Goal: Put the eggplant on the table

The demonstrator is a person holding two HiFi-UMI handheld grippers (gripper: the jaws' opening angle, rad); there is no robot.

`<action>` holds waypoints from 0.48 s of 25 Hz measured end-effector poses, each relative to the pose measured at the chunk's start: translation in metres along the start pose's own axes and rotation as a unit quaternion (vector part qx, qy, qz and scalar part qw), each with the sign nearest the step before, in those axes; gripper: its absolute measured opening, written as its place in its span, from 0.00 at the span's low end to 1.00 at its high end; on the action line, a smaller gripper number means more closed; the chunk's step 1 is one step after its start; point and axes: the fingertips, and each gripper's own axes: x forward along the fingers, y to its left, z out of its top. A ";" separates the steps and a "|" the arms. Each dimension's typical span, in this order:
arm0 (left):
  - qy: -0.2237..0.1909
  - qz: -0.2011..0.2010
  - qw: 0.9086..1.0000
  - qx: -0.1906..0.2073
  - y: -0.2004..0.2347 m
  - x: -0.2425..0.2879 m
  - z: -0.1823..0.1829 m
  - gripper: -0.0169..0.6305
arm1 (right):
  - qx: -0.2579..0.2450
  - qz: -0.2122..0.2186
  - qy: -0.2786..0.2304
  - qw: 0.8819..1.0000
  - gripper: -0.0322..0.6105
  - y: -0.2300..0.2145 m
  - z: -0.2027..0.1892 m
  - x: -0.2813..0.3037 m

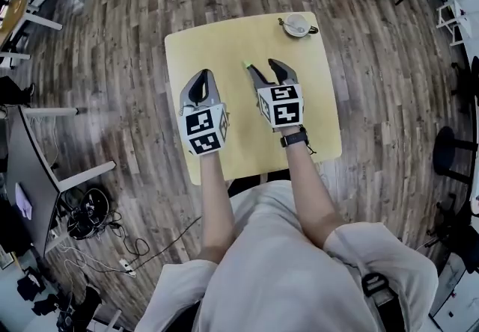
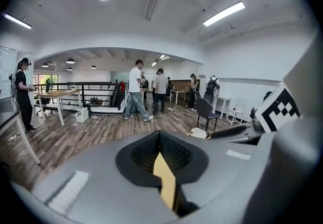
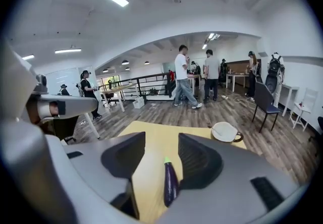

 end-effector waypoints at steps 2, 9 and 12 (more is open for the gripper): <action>-0.011 -0.001 1.000 0.007 -0.001 -0.002 0.014 0.04 | 0.002 -0.007 -0.020 1.000 0.36 -0.004 0.016 -0.011; -0.046 -0.012 0.999 0.021 -0.003 -0.029 0.051 0.04 | 0.000 -0.015 -0.087 0.996 0.27 -0.001 0.056 -0.054; -0.064 -0.018 0.997 0.027 -0.004 -0.044 0.064 0.04 | -0.007 -0.018 -0.109 0.994 0.24 0.006 0.069 -0.071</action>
